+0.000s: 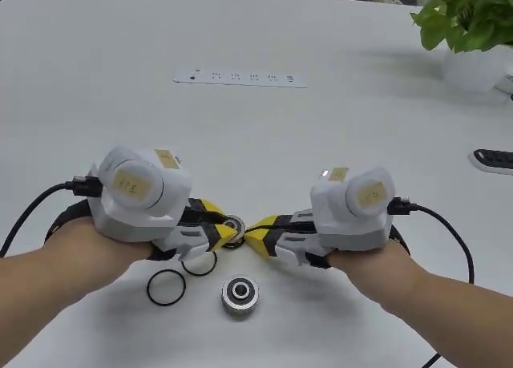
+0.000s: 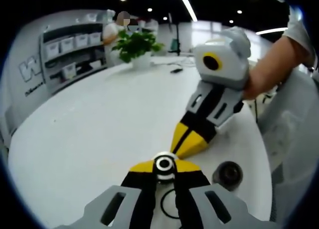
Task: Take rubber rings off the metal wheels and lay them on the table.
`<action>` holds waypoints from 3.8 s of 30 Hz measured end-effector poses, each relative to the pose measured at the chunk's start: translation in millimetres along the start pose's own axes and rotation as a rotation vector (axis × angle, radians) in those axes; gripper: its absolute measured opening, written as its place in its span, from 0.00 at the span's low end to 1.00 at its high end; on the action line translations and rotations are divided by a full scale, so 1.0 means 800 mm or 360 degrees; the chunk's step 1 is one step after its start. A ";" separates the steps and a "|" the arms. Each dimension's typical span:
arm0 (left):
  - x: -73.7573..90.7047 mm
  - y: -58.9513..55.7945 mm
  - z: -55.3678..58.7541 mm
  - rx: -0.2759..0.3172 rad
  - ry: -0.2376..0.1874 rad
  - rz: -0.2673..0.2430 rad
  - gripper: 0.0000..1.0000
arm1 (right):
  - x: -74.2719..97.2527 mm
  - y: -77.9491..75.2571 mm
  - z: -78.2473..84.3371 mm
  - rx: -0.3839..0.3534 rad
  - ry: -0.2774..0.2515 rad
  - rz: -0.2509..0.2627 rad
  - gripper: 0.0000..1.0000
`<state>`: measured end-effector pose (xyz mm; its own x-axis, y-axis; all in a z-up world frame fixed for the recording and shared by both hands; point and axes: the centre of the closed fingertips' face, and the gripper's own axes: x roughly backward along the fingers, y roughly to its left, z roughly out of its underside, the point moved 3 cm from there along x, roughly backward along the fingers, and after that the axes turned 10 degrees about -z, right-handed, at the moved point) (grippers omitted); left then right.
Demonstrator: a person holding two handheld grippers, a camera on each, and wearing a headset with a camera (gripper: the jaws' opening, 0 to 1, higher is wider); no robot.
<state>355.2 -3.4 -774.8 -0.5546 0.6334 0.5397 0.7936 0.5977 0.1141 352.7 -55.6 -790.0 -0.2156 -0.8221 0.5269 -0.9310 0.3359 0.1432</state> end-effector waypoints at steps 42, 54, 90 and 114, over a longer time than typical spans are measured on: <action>-0.001 -0.006 -0.004 -0.0041 0.0030 -0.0052 0.12 | 0.011 -0.012 -0.012 -0.0569 -0.0305 -0.0023 0.00; -0.002 -0.005 -0.003 -0.0049 0.0036 -0.0057 0.12 | 0.010 -0.007 -0.014 -0.0583 -0.0312 -0.0046 0.00; 0.005 -0.006 -0.008 -0.0056 -0.0034 -0.0007 0.16 | 0.008 0.000 -0.024 -0.0623 -0.0381 -0.0113 0.00; 0.065 0.007 -0.024 0.0013 -0.0174 0.0008 0.26 | 0.016 0.007 -0.041 -0.0634 -0.0430 -0.0134 0.00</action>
<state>335.7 23.5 -729.6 -0.5751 0.6857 0.4462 0.7945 0.5981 0.1049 354.2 -49.3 -754.5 -0.2624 -0.9261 0.2709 -0.7747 0.3696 0.5131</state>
